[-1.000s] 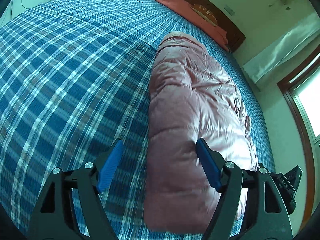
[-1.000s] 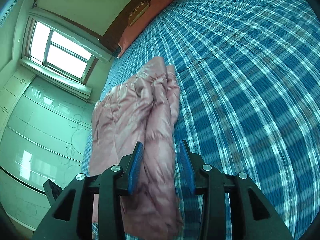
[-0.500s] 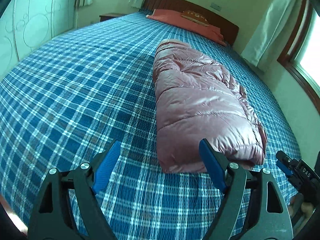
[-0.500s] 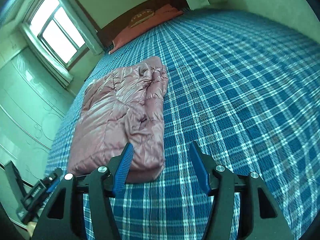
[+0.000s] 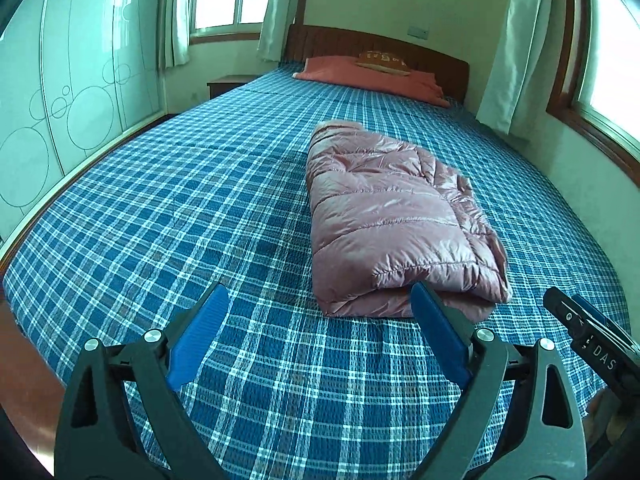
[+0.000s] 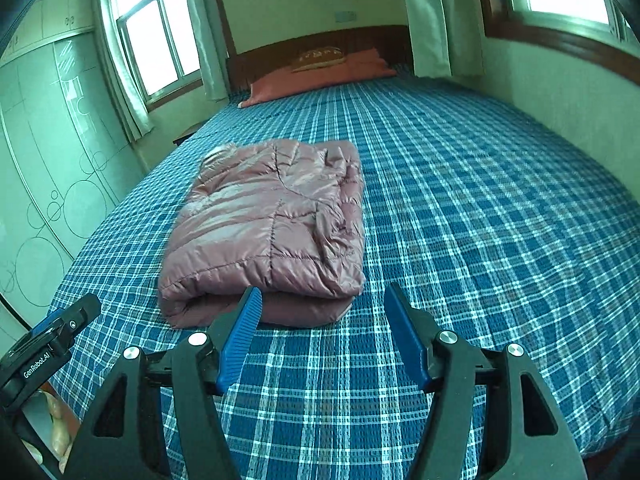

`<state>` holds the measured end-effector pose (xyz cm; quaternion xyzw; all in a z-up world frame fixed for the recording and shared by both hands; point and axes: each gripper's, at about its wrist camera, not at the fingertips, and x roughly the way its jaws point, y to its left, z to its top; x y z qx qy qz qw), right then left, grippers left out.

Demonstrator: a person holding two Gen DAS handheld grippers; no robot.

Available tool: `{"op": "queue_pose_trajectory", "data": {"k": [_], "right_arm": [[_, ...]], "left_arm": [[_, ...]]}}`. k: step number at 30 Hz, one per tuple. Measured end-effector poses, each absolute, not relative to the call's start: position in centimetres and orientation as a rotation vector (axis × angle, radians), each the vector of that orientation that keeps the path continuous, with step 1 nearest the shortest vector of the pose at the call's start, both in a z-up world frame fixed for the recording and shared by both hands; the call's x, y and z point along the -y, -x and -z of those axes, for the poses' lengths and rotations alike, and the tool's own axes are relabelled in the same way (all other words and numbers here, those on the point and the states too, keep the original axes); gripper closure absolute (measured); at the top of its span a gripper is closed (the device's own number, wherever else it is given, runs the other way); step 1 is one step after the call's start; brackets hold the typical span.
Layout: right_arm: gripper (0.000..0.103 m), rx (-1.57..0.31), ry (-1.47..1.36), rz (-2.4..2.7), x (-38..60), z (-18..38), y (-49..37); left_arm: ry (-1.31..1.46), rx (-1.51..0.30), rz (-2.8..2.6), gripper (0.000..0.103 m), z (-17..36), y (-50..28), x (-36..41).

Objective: Fold large clothes

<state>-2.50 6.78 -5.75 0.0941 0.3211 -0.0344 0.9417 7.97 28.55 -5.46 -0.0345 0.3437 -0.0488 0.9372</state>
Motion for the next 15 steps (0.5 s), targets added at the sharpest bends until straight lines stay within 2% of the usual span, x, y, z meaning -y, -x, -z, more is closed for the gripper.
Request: {"op": "queue_pose_trajectory", "data": {"k": [4,15], "right_arm": [[0.035,-0.614,-0.154,0.078,-7.8,4.6,3.3],[0.035,-0.602,-0.143,0.065,-8.4,4.4,3.4]], "left_arm": [[0.059,-0.665,0.094,0.01,4.2,-6.9,-28.3],[0.064,-0.642,0.092,0.01,3.5,-6.2,-28.2]]}}
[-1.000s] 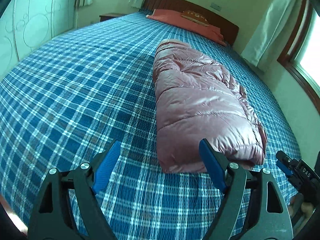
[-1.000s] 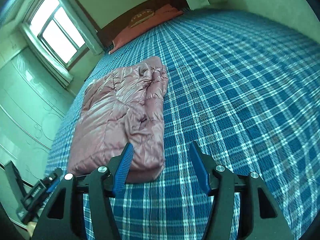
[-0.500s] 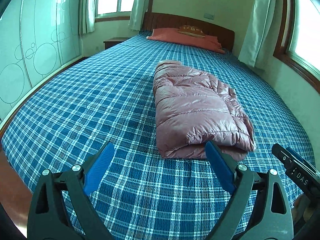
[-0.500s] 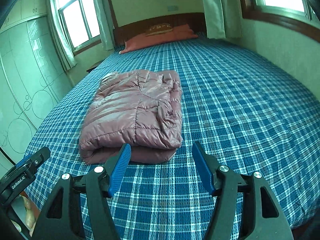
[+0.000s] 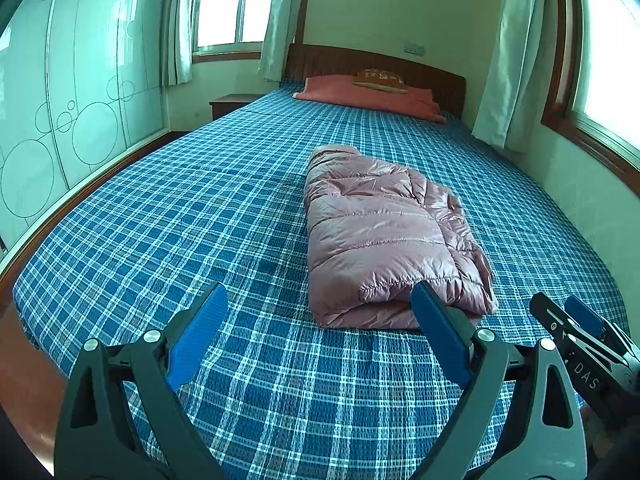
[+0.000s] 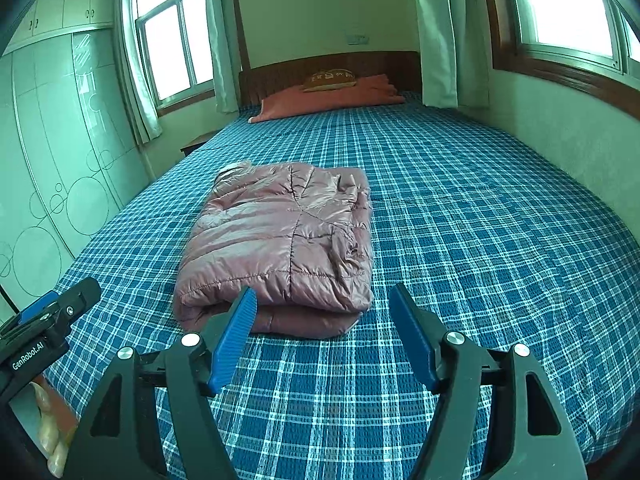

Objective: Fold large clothes

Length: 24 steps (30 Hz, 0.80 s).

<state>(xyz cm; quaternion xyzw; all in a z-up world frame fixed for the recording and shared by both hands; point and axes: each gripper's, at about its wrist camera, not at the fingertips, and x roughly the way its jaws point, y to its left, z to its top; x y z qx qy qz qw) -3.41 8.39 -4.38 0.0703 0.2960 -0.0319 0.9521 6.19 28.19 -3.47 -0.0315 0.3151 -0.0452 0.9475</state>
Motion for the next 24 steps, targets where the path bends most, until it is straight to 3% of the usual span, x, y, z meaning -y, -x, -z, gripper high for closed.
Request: {"op": "queue_pose_trajectory", "data": {"k": [24], "right_arm": [[0.035,-0.599,-0.13,0.047,-8.98,4.74,3.34]], "left_arm": [[0.056,-0.647,0.085,0.01,3.84,-6.2,-28.02]]}}
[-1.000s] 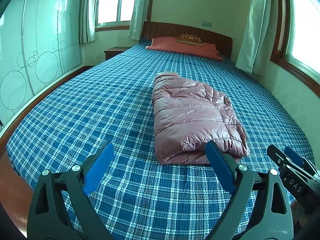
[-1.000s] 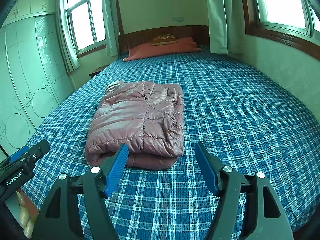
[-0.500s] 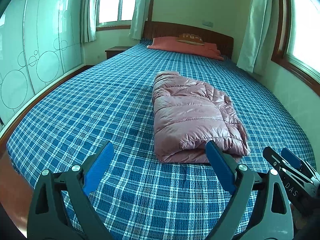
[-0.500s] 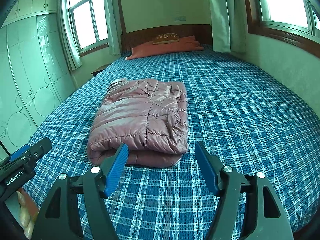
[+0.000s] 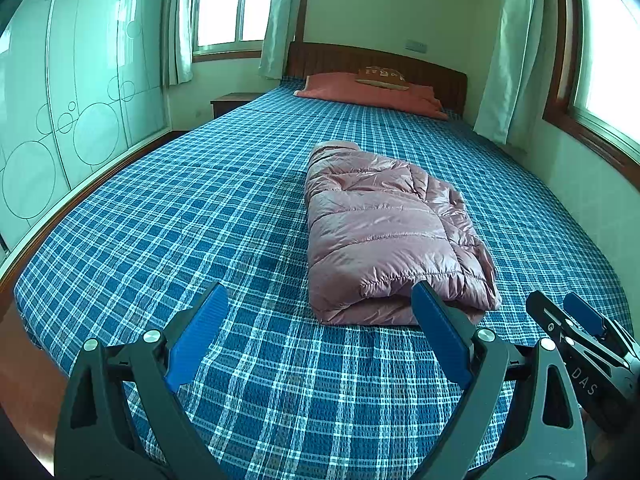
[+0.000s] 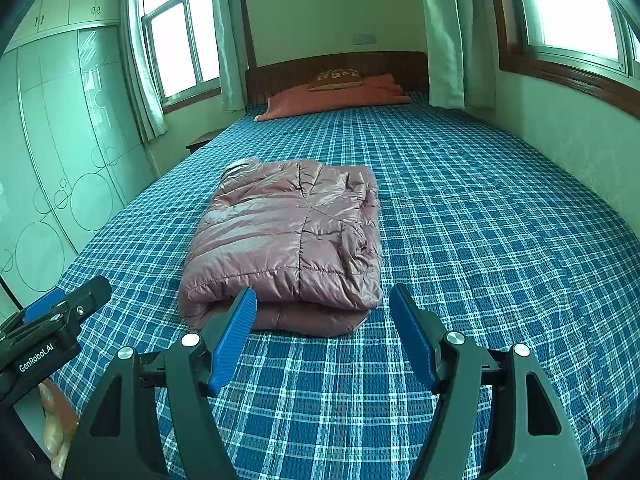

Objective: Fold large clothes

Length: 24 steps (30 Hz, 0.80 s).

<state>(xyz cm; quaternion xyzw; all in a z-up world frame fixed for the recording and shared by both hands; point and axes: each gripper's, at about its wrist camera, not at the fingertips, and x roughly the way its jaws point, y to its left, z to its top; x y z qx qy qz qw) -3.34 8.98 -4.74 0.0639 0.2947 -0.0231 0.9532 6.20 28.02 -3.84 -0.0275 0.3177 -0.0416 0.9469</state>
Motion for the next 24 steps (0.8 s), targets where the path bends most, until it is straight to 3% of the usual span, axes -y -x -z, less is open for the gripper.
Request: {"op": "queue_pose_trajectory", "data": {"k": [24], "right_arm": [[0.035,-0.597,-0.127,0.041,-9.12,4.95,3.33]], "left_arm": [[0.043,-0.643,0.085,0.01,4.11,-6.41,-28.04]]}}
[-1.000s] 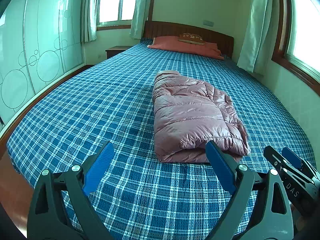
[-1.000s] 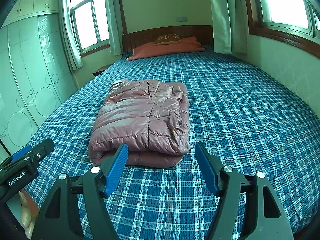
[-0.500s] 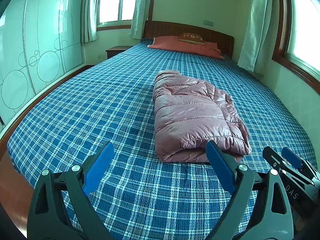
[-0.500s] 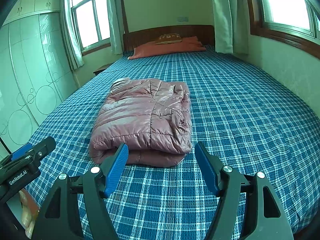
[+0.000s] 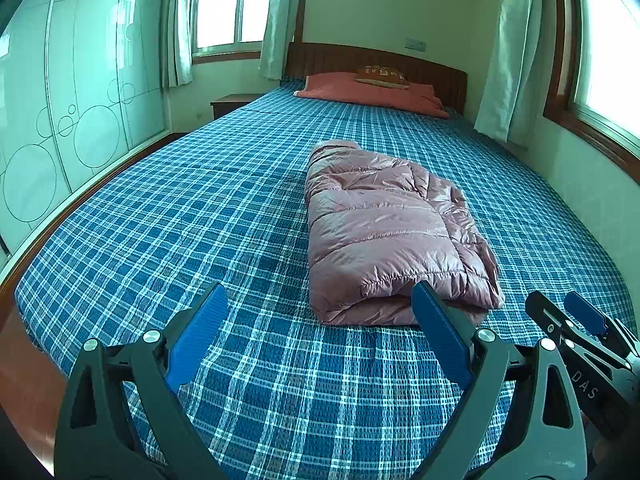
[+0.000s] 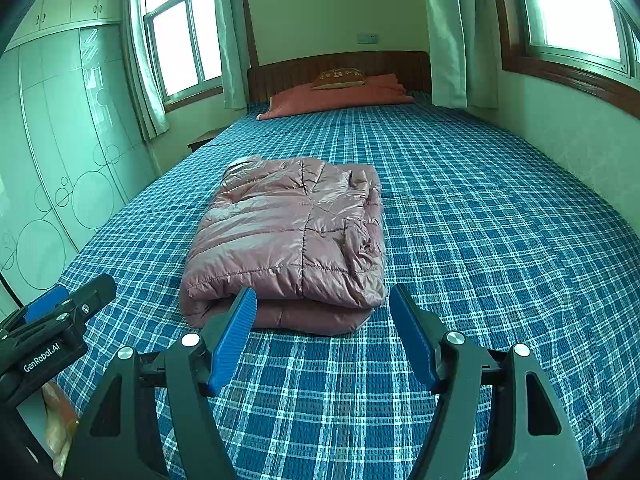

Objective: Fold large clothes

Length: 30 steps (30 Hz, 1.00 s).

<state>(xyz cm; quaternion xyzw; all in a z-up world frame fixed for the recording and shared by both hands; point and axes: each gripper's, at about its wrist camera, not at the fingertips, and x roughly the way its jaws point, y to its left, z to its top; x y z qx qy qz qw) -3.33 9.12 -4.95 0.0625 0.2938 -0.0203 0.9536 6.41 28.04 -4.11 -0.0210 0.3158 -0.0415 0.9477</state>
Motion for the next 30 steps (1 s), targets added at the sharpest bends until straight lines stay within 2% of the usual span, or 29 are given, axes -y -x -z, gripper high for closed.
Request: {"op": "queue_pose_trajectory", "data": {"k": [23,24,25,30], "right_arm": [[0.035,-0.596,-0.125,0.042,-9.2,4.9,3.3],[0.035,-0.598,-0.125,0.041,-9.2,5.0,3.3],[0.035,-0.599,-0.126,0.041,-9.2,5.0,3.2],[0.035,-0.608,-0.123,0.036,-9.1,5.4,3.0]], "left_arm": [[0.018,-0.591,0.1,0.009,3.1,-6.4,-27.5],[0.018,-0.591,0.1,0.008,3.1,-6.4,-27.4],[0.019,-0.594,0.102,0.002,3.1,-6.5,-27.4],[0.032,-0.59,0.112,0.002,3.2,-6.6,-27.4]]}}
